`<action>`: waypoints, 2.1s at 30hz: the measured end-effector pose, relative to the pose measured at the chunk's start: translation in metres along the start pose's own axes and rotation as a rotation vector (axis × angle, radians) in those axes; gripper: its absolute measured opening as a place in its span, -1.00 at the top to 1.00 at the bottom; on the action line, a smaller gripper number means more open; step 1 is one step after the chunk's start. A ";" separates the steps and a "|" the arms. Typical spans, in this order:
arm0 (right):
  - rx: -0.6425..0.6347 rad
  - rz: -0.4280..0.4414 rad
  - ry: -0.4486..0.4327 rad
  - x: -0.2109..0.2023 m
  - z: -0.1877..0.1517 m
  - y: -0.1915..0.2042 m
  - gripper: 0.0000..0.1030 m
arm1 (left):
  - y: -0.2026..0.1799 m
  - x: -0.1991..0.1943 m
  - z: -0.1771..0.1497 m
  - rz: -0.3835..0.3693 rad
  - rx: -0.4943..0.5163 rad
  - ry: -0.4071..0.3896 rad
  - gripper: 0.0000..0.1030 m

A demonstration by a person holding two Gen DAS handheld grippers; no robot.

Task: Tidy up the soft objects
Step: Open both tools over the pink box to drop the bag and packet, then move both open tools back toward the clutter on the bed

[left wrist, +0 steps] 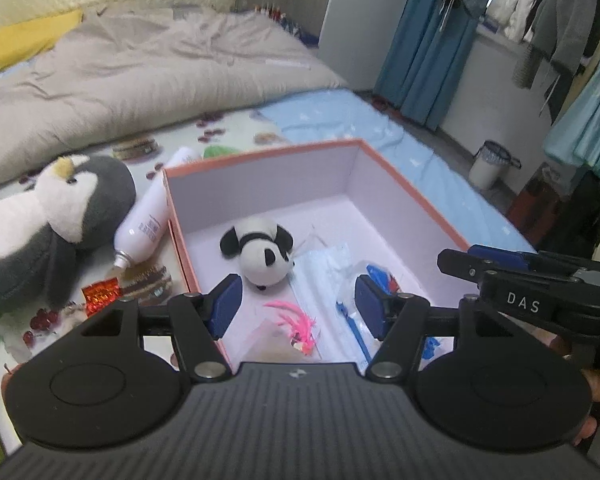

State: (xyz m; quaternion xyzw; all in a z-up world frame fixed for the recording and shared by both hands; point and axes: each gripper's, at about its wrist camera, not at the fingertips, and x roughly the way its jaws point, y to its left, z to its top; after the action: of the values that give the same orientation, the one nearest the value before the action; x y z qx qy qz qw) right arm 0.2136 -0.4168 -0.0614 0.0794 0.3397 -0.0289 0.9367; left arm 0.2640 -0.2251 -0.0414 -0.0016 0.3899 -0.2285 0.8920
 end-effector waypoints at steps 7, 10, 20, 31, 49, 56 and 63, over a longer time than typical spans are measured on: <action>-0.008 0.042 -0.092 -0.028 0.005 0.023 0.25 | 0.012 -0.042 -0.013 0.021 -0.020 -0.090 -0.32; -0.014 0.071 -0.121 -0.038 0.004 0.034 0.25 | 0.020 -0.058 -0.021 0.025 -0.029 -0.111 -0.32; -0.062 0.153 -0.175 -0.057 -0.017 0.076 0.25 | 0.049 -0.106 -0.056 0.083 -0.058 -0.193 -0.32; -0.103 0.204 -0.176 -0.070 -0.052 0.114 0.25 | 0.084 -0.131 -0.103 0.130 -0.127 -0.189 -0.32; -0.164 0.256 -0.069 -0.065 -0.115 0.169 0.25 | 0.139 -0.135 -0.172 0.201 -0.228 -0.144 -0.32; -0.200 0.256 -0.023 -0.047 -0.136 0.194 0.25 | 0.166 -0.133 -0.200 0.236 -0.289 -0.114 -0.32; -0.229 0.263 0.015 -0.013 -0.139 0.216 0.25 | 0.202 -0.112 -0.204 0.273 -0.356 -0.098 -0.32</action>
State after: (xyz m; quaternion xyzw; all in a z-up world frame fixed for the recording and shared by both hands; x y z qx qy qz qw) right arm 0.1391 -0.1807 -0.1307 0.0162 0.3344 0.1332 0.9328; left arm 0.1372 0.0376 -0.1422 -0.1173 0.3769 -0.0327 0.9182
